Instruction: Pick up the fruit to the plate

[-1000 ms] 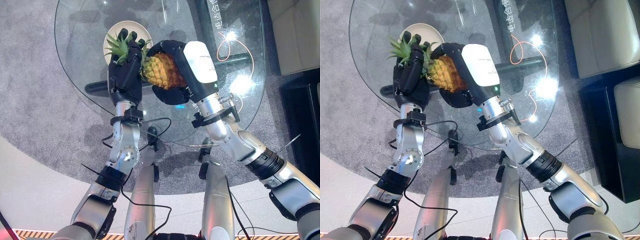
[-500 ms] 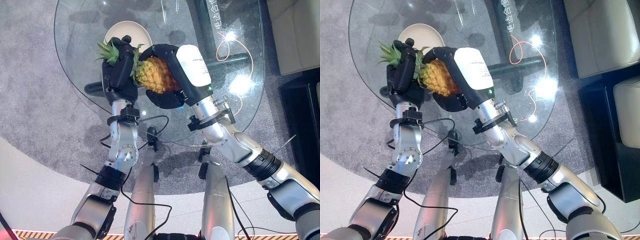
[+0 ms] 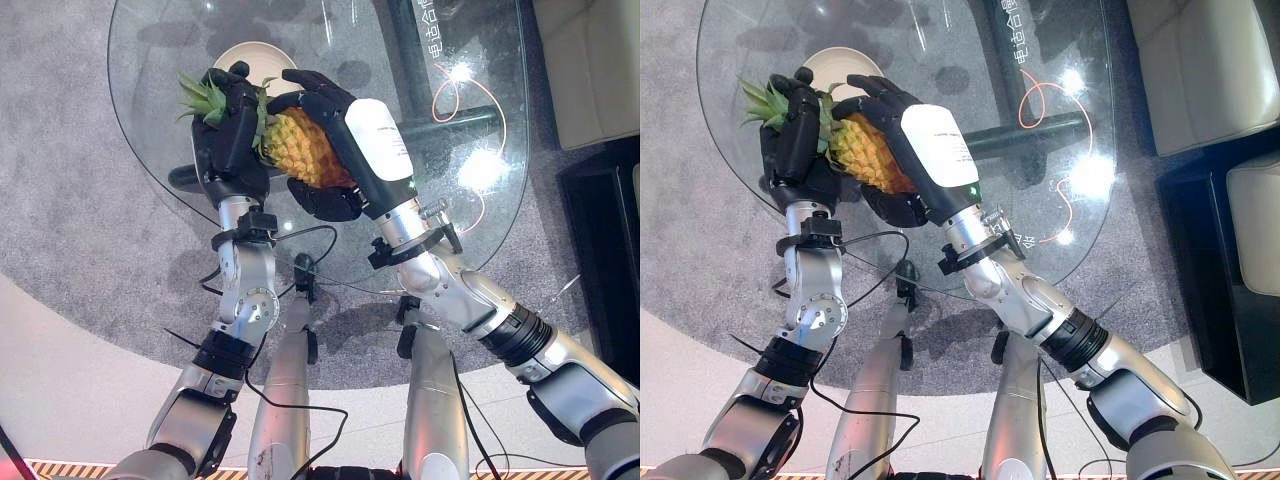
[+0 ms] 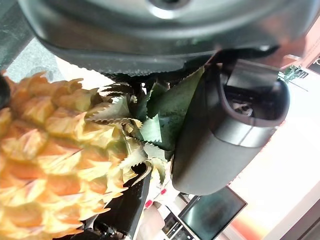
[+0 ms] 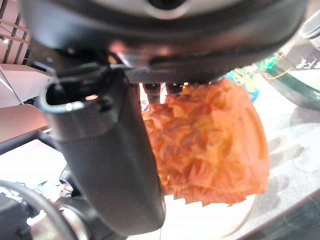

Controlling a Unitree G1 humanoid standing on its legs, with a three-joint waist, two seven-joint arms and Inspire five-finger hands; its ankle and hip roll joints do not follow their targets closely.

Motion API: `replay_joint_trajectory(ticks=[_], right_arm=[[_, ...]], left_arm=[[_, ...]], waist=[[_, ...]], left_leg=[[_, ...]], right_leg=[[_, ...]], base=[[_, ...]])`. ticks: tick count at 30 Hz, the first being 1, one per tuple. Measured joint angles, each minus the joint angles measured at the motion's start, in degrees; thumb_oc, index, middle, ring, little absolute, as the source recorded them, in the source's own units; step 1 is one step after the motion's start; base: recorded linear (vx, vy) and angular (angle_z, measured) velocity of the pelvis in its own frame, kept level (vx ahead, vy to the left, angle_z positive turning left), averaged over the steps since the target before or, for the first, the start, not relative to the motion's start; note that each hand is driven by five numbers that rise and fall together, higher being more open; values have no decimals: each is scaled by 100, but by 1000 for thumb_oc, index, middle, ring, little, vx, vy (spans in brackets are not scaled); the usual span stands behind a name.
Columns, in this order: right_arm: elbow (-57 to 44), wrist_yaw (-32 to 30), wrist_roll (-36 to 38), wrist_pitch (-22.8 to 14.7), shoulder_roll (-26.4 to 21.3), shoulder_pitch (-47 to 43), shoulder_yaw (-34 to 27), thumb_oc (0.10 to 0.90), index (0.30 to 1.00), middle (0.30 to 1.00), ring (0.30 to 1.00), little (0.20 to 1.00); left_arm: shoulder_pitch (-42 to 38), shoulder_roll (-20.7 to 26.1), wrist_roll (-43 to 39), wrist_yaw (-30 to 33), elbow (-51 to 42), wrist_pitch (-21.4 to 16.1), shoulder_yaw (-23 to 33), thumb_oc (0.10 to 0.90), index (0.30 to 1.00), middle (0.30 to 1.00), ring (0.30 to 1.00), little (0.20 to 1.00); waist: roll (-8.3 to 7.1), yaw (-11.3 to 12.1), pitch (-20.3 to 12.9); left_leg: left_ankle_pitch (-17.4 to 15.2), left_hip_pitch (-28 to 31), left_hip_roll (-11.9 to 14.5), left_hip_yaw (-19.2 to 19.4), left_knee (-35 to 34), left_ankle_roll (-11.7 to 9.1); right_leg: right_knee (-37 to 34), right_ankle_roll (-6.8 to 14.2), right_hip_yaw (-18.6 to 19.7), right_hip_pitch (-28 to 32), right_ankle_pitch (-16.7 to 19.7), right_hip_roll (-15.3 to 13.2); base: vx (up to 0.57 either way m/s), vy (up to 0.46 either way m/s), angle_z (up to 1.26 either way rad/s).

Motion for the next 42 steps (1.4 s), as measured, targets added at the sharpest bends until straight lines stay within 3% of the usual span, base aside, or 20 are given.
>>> replay_joint_trajectory(ticks=[35, 42], right_arm=[[1, -6, -76, 8, 141, 62, -20, 800, 900, 900, 900, 900], [-1, -104, -187, 4, 142, 60, -81, 800, 900, 900, 900, 900]], left_arm=[[-60, -297, 772, 1246, 0, -312, -37, 100, 300, 300, 300, 200], [-120, -306, 838, 1767, 110, -494, 404, 100, 300, 300, 300, 200]], waist=[[0, 10, 0], [0, 6, 0]], left_leg=[[1, 5, 1, 6, -40, 0], [2, 7, 3, 6, -40, -1]], right_leg=[[-6, 1, 6, -21, -1, 0], [-4, 1, 7, -22, -1, 1]], base=[[0, 0, 0], [0, 0, 0]])
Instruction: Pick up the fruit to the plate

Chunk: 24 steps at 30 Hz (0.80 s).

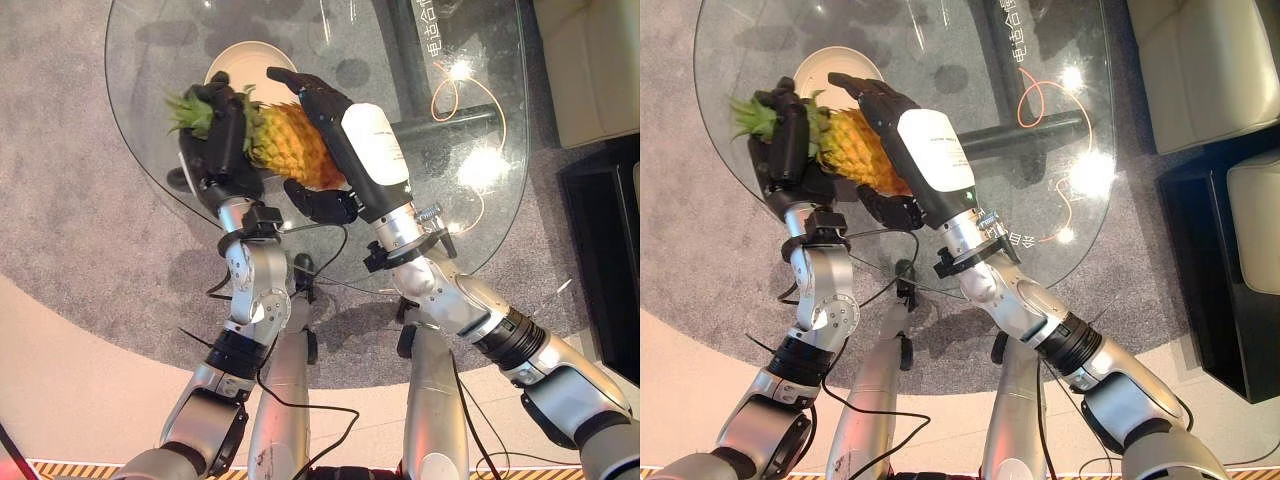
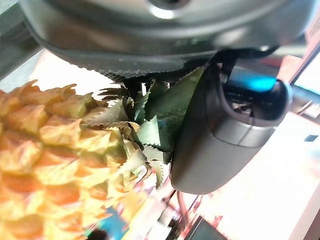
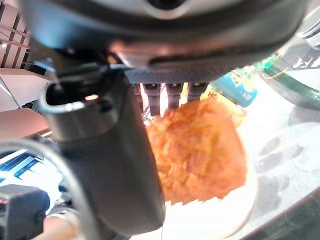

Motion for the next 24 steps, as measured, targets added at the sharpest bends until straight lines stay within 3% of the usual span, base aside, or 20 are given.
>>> replay_joint_trajectory(ticks=[13, 24], right_arm=[[1, -102, -10, 2, -131, 0, -392, 800, 900, 900, 900, 900], [19, -399, -24, 2, -239, 1, -530, 800, 900, 900, 900, 900]], left_arm=[[-4, 102, 1390, 173, 184, 23, 211, 100, 300, 300, 300, 200], [-36, 304, 1713, 567, 391, 20, 252, 100, 300, 300, 300, 200]], waist=[[0, -4, 0], [0, -16, 0]], left_leg=[[4, 0, 0, 0, 0, -1], [4, 0, 2, 0, -1, -1]], right_leg=[[2, 0, 0, 1, 0, 0], [1, -1, 1, 0, 1, 0]], base=[[0, 0, 0], [0, 0, 0]])
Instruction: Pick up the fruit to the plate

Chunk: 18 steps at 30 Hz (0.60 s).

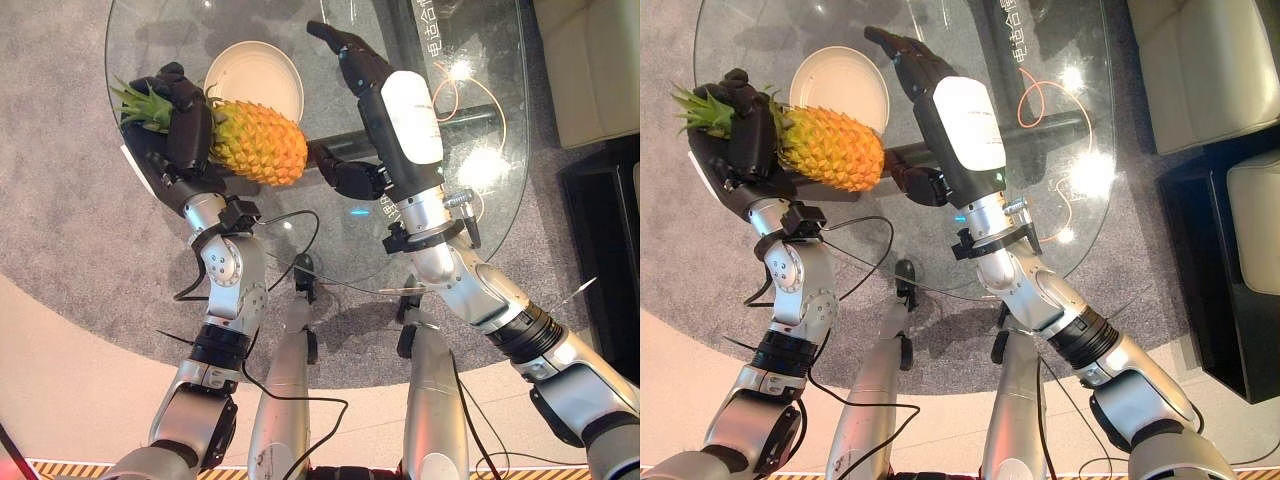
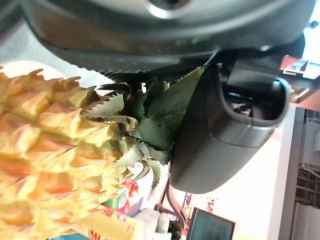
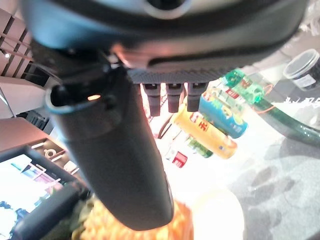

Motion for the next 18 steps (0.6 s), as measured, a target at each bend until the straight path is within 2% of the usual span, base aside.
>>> replay_joint_trajectory(ticks=[5, 11, 18], right_arm=[[255, -461, 56, 16, 4, 27, -275, 800, 900, 900, 900, 900], [857, -1044, 341, 106, -9, 204, -760, 800, 900, 900, 900, 900], [1372, -1421, 713, 124, -17, 697, -1179, 800, 900, 900, 900, 900]], left_arm=[[-132, 74, 566, 407, 252, -8, 14, 100, 300, 300, 300, 200], [-454, 393, 1279, 937, 664, -93, 73, 100, 300, 300, 300, 200], [-844, 726, 1948, 1430, 1150, -214, 191, 100, 300, 300, 300, 200]], waist=[[-4, -59, 1], [-9, -152, 3], [-16, -369, 7]], left_leg=[[0, -1, -1, 10, -3, 0], [-1, -4, 4, 83, -41, 0], [-1, -5, 28, 133, -112, 0]], right_leg=[[-1, -1, 14, -9, 2, 0], [-8, 2, 69, -65, 12, 4], [-114, 10, 90, -77, 49, 34]], base=[[-5, 19, -1], [-2, 37, -5], [-1, 13, -3]])
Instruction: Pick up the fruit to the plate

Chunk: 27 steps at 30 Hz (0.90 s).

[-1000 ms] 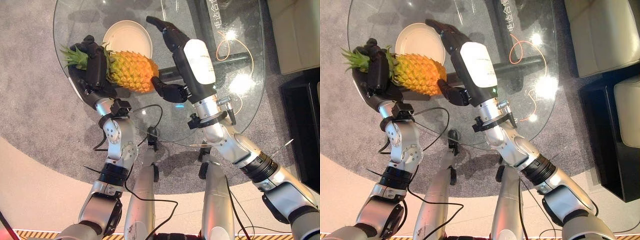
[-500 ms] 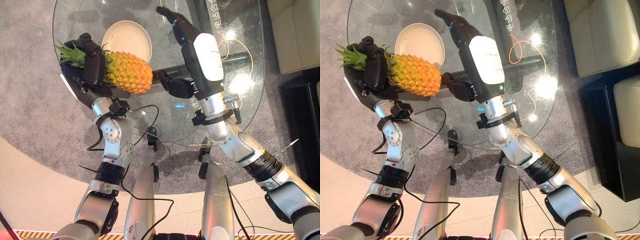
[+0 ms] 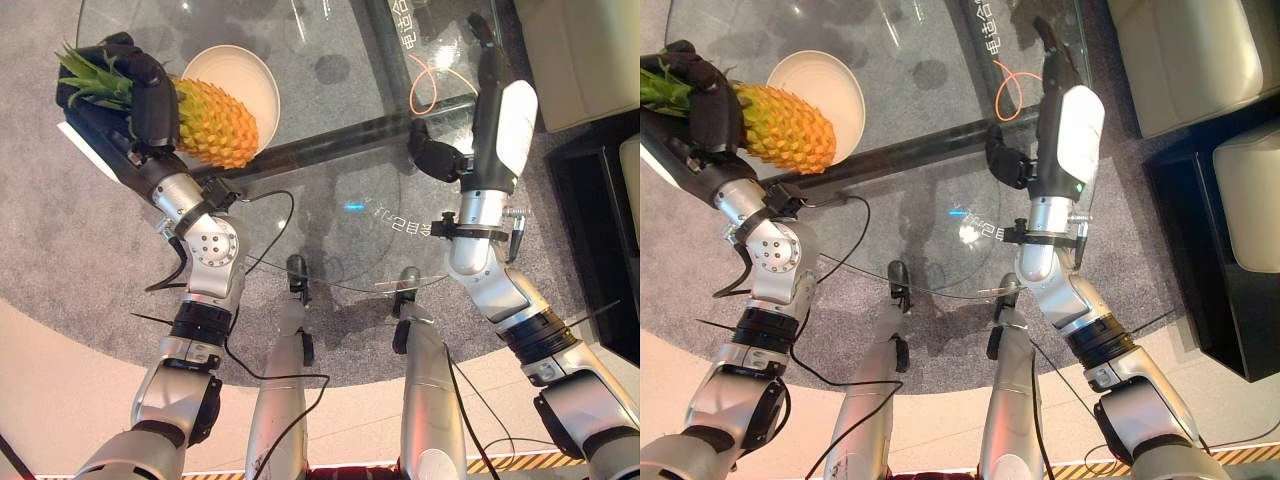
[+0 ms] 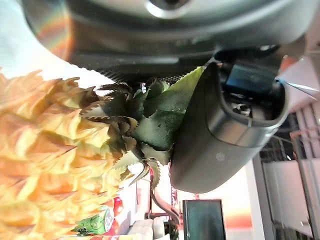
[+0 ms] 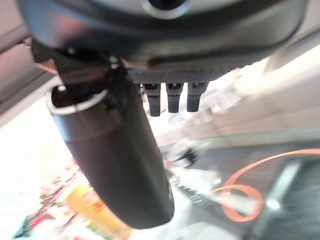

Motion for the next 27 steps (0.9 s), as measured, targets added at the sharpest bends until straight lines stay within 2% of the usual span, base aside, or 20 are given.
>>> replay_joint_trajectory(ticks=[4, 11, 15, 22, 27], right_arm=[[133, -166, 228, 2, -14, 89, -22, 800, 900, 900, 900, 900], [1473, -449, 1049, -187, -55, 66, -246, 800, 900, 900, 900, 900], [2145, -468, 1685, -311, -65, 140, -258, 800, 900, 900, 900, 900], [3307, -385, 2604, -819, -74, 260, -266, 800, 900, 900, 900, 900], [4330, 204, 3042, -1248, -17, 203, -269, 800, 900, 900, 900, 900]], left_arm=[[-151, 170, 210, 151, 223, -6, -4, 100, 300, 300, 300, 200], [-592, 532, 261, 366, 868, -20, -50, 100, 300, 300, 300, 200], [-803, 801, 260, 670, 1223, -20, -58, 100, 300, 300, 300, 200], [-1501, 1086, 244, 851, 1882, -23, -480, 100, 300, 300, 300, 200], [-1833, 1167, 161, 852, 2306, -26, -782, 100, 300, 300, 300, 200]], waist=[[-2, -83, 1], [-8, -103, 4], [-9, -226, 5], [-58, -267, 27], [-72, -368, 28]], left_leg=[[-1, 3, 18, 28, -5, -1], [-1, -4, 46, 146, -17, -1], [-1, -21, 54, 148, -28, -1], [8, -25, 90, 154, -89, -13], [10, -25, 96, 152, -84, -15]], right_leg=[[-17, -3, 30, -13, 7, 23], [-30, -8, 132, -96, 55, 63], [-63, -5, 131, -107, 62, 72], [-77, -5, 125, -135, 64, 110], [-68, -7, 123, -135, 66, 117]], base=[[10, 16, -4], [-2, 12, -7], [0, 0, 0], [3, -17, -1], [0, 0, 0]])
